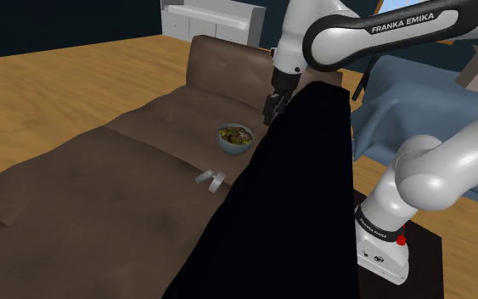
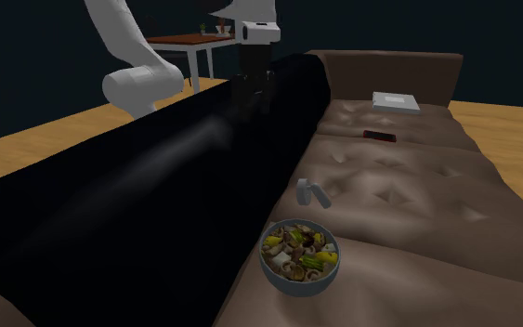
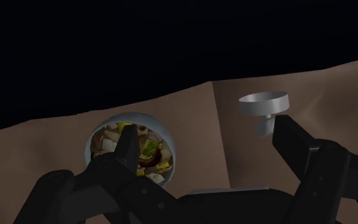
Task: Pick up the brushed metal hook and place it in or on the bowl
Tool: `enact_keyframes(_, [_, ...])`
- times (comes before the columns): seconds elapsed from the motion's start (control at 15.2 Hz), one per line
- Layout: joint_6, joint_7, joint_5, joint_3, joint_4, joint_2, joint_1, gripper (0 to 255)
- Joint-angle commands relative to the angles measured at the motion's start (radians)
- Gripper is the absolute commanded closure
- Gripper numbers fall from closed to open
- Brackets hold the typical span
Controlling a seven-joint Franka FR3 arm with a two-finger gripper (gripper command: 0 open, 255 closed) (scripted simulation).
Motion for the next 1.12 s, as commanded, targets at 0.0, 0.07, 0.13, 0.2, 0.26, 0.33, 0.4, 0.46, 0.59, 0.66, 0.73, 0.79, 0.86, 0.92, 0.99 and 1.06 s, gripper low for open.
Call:
enact_keyframes(0.0, [0.065,0.006,0.009,0.010,0.001,0.066,0.010,0])
enact_keyframes(0.07, [0.095,0.007,0.013,0.015,0.004,0.100,0.014,0])
enact_keyframes(0.13, [0.125,0.009,0.016,0.019,0.009,0.134,0.018,0])
enact_keyframes(0.2, [0.154,0.010,0.019,0.024,0.015,0.169,0.021,0])
enact_keyframes(0.26, [0.182,0.012,0.022,0.029,0.022,0.205,0.025,0])
enact_keyframes(0.33, [0.210,0.014,0.024,0.033,0.030,0.241,0.028,0])
enact_keyframes(0.4, [0.236,0.015,0.025,0.038,0.039,0.278,0.032,0])
enact_keyframes(0.46, [0.262,0.017,0.026,0.043,0.050,0.315,0.036,0])
enact_keyframes(0.59, [0.311,0.021,0.027,0.052,0.076,0.390,0.043,0])
enact_keyframes(0.66, [0.334,0.023,0.026,0.056,0.090,0.427,0.046,0])
enact_keyframes(0.73, [0.356,0.025,0.025,0.061,0.106,0.465,0.050,0])
enact_keyframes(0.79, [0.376,0.027,0.024,0.065,0.122,0.503,0.054,0])
enact_keyframes(0.86, [0.396,0.030,0.022,0.069,0.140,0.541,0.058,0])
enact_keyframes(0.92, [0.414,0.033,0.019,0.073,0.159,0.579,0.062,0])
enact_keyframes(0.99, [0.432,0.035,0.016,0.076,0.180,0.617,0.066,0])
enact_keyframes(1.06, [0.448,0.038,0.013,0.079,0.201,0.655,0.071,0])
